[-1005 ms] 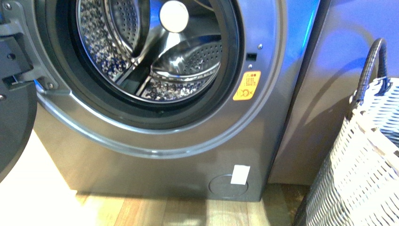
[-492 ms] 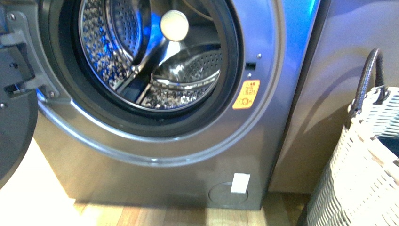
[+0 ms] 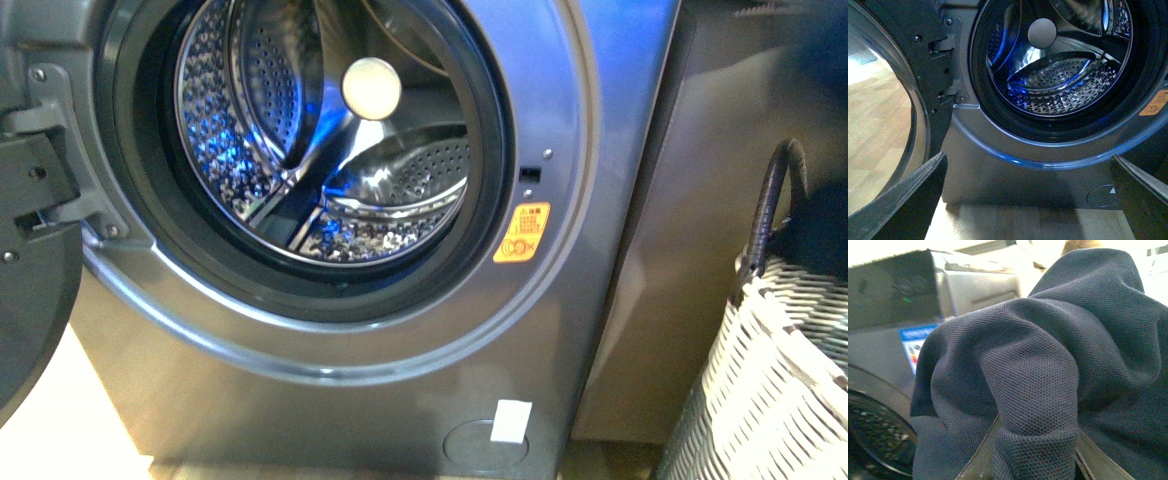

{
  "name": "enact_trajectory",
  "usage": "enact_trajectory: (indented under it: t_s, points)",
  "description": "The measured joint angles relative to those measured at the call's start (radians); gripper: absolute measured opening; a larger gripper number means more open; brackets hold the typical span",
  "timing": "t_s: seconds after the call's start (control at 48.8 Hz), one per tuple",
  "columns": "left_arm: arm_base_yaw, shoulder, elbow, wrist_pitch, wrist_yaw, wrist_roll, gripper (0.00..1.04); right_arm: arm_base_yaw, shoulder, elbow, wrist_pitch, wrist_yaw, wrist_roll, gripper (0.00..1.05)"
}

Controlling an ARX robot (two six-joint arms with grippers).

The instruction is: Put clothes into washing machine

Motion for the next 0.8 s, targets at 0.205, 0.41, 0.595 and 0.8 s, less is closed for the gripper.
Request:
enact_trajectory:
  t_s: [0.205, 0.41, 0.595, 0.8]
  points:
    - [0.000, 0.000, 0.000, 0.000, 0.000, 0.000, 0.98, 0.120, 0.026, 0.300, -0.203, -0.040, 0.055, 0.18]
    - [0.000, 0.000, 0.000, 0.000, 0.000, 0.000, 0.98, 0.414, 0.180, 0.715, -0.433, 0.070, 0.013, 0.18]
    - [0.000, 0.000, 0.000, 0.000, 0.000, 0.000, 0.98, 0.640, 0.332, 0.925, -0.528, 0.198, -0.079, 0.18]
    - [0.000, 0.000, 0.000, 0.000, 0.000, 0.000, 0.98, 0.766, 0.425, 1.004, -0.536, 0.246, -0.114, 0.18]
